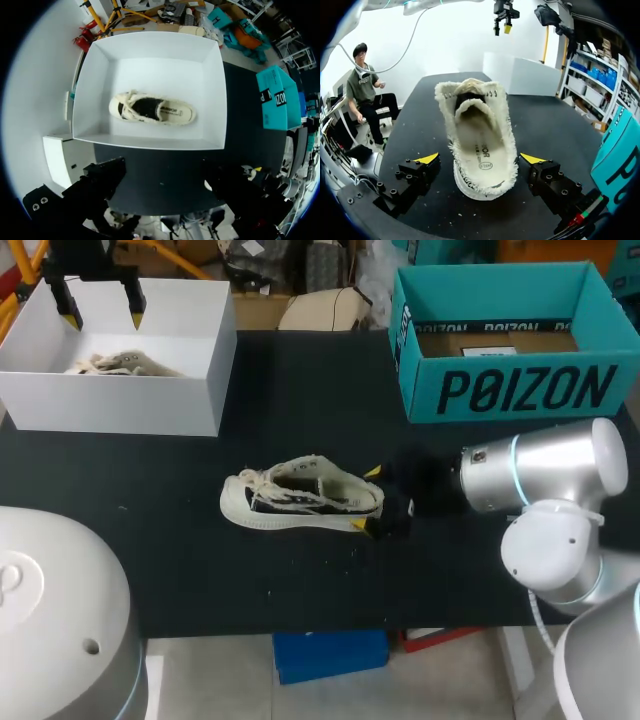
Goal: Take the shoe out of the shoebox, open the shoe tongue, remove and reinsert the insole, then place the shoe into the shoebox
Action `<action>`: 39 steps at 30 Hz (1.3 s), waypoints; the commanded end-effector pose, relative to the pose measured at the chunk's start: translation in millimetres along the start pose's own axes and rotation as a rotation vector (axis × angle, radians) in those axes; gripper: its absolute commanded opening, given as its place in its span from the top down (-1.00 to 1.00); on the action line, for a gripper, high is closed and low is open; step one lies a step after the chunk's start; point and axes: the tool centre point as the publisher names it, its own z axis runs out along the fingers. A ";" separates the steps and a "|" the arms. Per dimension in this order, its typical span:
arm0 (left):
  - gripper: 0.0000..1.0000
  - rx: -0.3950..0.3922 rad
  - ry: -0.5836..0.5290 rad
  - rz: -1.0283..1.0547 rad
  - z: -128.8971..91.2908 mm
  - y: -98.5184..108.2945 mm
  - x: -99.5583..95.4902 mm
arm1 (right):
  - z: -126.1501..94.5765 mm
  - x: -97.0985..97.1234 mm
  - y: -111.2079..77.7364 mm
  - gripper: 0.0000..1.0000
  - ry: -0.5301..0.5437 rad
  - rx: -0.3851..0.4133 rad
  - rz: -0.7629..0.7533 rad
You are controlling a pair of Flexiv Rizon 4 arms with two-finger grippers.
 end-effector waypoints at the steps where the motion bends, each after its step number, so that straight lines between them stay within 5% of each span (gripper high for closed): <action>1: -1.00 -0.001 -0.002 -0.001 -0.2 0.2 0.1 | 6.2 0.9 -3.5 -1.00 -0.005 -0.008 0.006; 38: -1.00 -0.001 -0.002 -0.001 -0.2 0.2 0.1 | 22.7 -10.9 -13.6 -1.00 0.018 -0.063 0.026; 39: -1.00 -0.001 -0.002 -0.001 -0.2 0.2 0.1 | 23.2 -11.2 -13.5 -0.70 0.029 -0.069 0.020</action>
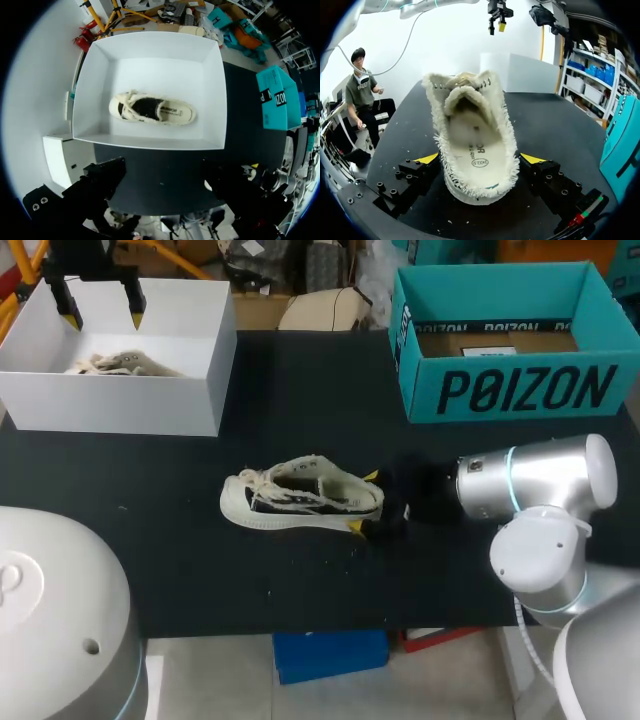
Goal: Take the shoe out of the shoebox, open the shoe tongue, remove and reinsert the insole, then place the shoe into the shoebox
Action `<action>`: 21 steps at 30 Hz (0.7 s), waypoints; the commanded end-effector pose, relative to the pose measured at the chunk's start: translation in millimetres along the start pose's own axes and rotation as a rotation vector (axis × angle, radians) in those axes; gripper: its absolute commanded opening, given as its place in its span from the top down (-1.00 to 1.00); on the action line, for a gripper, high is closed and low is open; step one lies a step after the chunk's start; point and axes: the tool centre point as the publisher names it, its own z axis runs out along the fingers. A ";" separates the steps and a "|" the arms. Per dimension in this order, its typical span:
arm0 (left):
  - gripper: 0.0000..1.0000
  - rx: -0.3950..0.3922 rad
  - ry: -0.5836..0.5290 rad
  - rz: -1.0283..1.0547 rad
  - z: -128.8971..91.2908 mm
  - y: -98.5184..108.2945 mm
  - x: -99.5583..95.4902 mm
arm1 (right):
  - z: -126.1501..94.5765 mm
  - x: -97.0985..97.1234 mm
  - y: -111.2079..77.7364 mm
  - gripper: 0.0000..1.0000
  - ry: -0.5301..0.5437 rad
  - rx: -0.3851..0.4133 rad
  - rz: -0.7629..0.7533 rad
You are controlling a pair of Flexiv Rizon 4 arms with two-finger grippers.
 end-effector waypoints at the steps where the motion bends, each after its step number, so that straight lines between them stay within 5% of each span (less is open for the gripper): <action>1: -1.00 -0.001 -0.002 -0.001 -0.2 0.2 0.1 | 3.9 -4.7 -1.6 0.21 0.042 -0.031 -0.017; 2: -1.00 -0.001 -0.002 -0.001 -0.2 0.2 0.1 | 5.1 -4.8 -1.4 0.85 0.066 -0.051 -0.025; 3: -1.00 -0.001 -0.002 -0.001 -0.2 0.2 0.1 | 5.9 -4.3 -0.2 1.00 0.092 -0.052 -0.029; 15: -1.00 -0.001 -0.002 -0.001 -0.2 0.2 0.1 | 5.9 -4.3 -0.2 1.00 0.092 -0.052 -0.029; 21: -1.00 0.051 -0.059 -0.019 -23.3 15.0 30.8 | 5.9 -4.3 -0.2 1.00 0.092 -0.052 -0.029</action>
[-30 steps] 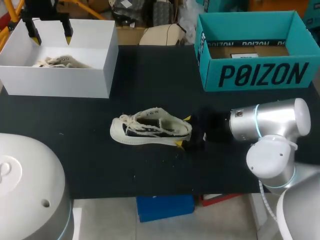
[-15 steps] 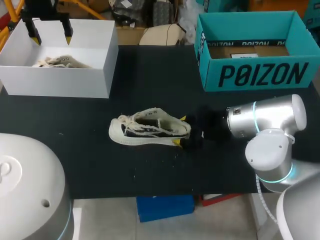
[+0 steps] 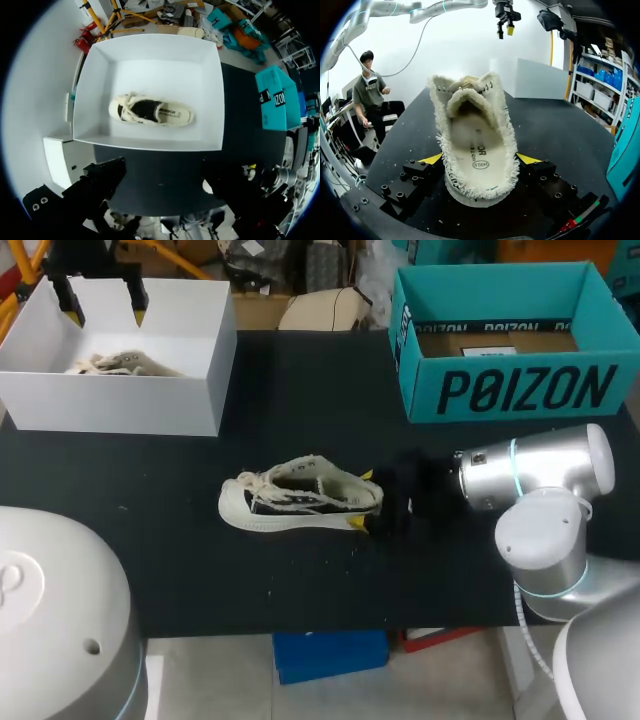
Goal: Take the shoe out of the shoebox, open the shoe tongue, remove and reinsert the insole, then place the shoe into the shoebox
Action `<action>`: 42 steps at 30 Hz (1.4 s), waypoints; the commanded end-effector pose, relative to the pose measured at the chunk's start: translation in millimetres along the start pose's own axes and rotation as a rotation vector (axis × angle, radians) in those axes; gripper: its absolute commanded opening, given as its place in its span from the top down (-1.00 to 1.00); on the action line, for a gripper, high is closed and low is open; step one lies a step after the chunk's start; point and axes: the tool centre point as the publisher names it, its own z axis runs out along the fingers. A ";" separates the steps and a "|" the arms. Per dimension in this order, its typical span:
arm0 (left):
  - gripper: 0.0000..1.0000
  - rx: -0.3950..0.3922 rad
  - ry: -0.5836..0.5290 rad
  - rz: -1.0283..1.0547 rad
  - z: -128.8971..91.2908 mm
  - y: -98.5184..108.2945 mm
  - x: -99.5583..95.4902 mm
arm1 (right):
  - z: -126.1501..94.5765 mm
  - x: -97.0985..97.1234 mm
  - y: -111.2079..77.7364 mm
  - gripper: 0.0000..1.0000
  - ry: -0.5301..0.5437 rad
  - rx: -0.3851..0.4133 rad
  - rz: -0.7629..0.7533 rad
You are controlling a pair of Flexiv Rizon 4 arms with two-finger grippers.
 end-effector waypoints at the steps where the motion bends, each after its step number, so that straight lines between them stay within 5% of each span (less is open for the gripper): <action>1: -1.00 0.033 -0.057 -0.016 -18.5 20.0 26.7 | 1.4 -1.2 -2.5 1.00 -0.001 0.001 0.001; 8: -1.00 0.071 -0.108 -0.043 -23.2 46.8 75.2 | 1.4 -1.2 -2.5 1.00 -0.001 0.001 0.001; 19: -1.00 0.069 -0.002 0.100 -18.4 95.1 150.6 | 1.4 -1.2 -2.5 1.00 -0.001 0.001 0.001; 37: -1.00 0.075 0.010 0.101 -23.0 85.2 147.6 | 1.4 -1.2 -2.5 1.00 -0.001 0.001 0.001; 42: -1.00 0.080 0.018 0.103 -16.8 93.0 167.5 | 1.4 -1.2 -2.5 1.00 -0.001 0.001 0.001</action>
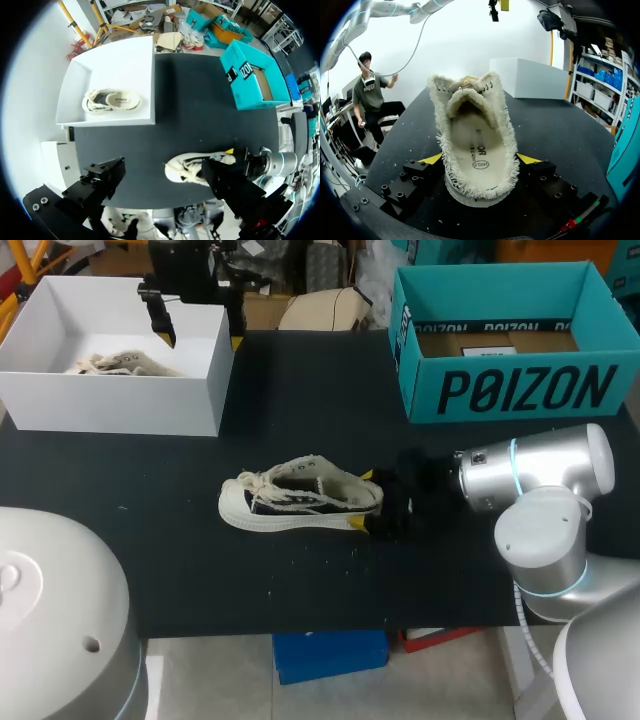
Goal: Take the shoe out of the shoebox, open the shoe tongue, remove and reinsert the insole, then place the shoe into the shoebox
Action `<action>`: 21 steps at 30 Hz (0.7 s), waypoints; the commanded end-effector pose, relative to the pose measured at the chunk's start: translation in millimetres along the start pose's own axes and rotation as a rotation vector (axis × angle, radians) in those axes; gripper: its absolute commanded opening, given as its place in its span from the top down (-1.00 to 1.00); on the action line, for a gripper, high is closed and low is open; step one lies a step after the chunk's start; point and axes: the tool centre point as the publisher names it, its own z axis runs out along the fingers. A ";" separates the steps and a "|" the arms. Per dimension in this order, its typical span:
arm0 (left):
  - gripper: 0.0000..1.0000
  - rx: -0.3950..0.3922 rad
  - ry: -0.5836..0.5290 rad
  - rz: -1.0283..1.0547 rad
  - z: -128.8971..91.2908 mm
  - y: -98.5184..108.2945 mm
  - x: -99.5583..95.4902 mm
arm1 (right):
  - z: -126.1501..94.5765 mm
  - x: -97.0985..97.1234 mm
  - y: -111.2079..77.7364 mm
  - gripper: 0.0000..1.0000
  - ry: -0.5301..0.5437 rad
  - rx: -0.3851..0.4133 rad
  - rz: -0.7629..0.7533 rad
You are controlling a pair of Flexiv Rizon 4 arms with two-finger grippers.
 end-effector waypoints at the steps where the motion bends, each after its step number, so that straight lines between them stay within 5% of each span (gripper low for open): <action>1: -1.00 -0.010 -0.006 -0.001 9.7 8.9 18.2 | 1.5 -0.9 -2.6 1.00 -0.002 0.002 0.001; 12: -1.00 -0.063 -0.066 -0.051 30.6 75.5 80.1 | 1.5 -0.9 -2.6 1.00 -0.002 0.002 0.001; 21: -1.00 -0.058 -0.106 -0.052 59.4 115.5 107.9 | 1.5 -0.9 -2.6 1.00 -0.002 0.002 0.001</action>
